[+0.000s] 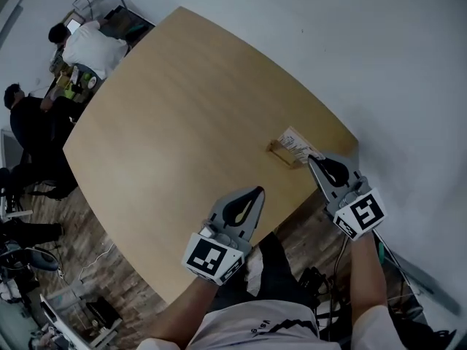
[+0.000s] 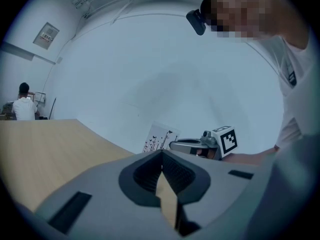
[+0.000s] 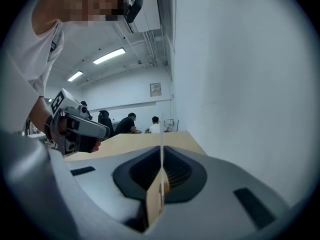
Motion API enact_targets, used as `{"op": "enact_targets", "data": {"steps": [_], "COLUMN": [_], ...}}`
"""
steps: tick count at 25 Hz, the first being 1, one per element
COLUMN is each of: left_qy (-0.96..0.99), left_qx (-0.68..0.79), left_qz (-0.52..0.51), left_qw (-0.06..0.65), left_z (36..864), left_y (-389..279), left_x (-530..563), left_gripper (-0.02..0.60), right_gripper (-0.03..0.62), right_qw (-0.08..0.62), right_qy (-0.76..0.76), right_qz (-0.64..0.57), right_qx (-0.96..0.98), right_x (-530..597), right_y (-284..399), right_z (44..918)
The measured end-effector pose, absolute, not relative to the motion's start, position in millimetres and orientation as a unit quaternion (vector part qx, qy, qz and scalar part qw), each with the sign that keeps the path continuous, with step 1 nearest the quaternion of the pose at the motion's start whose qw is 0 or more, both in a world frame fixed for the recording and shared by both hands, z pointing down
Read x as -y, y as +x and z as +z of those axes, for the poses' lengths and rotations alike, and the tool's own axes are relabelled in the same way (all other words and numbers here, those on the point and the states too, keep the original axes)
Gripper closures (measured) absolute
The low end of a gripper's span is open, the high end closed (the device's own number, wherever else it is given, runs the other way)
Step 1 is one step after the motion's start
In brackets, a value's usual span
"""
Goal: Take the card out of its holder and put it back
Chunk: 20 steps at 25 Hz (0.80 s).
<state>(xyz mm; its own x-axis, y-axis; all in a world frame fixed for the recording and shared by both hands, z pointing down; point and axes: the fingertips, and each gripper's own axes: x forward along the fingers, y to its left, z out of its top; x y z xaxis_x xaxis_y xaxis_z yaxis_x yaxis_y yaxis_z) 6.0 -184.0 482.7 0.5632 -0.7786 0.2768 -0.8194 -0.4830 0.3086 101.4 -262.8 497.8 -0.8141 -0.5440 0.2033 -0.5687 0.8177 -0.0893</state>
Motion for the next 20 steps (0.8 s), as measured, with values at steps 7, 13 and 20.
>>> {"op": "enact_targets", "data": {"steps": [7, 13, 20], "left_qy": [0.845, 0.84, 0.838], "left_qx": [0.478, 0.483, 0.483], "left_qz": [0.064, 0.064, 0.073], "left_qw": [0.232, 0.238, 0.244], "left_z": [518.3, 525.2, 532.2], "left_y": [-6.9, -8.7, -8.0], "left_x": [201.0, 206.7, 204.0], "left_gripper": [0.569, 0.569, 0.569], "right_gripper": [0.569, 0.569, 0.569], "right_qw": [0.093, 0.103, 0.11], "right_qy": [0.265, 0.254, 0.258], "right_qz": [0.1, 0.117, 0.13], "right_qx": [0.954, 0.954, 0.951], "right_x": [278.7, 277.4, 277.0], "right_y": [79.0, 72.4, 75.2], "right_z": [548.6, 568.8, 581.9]}}
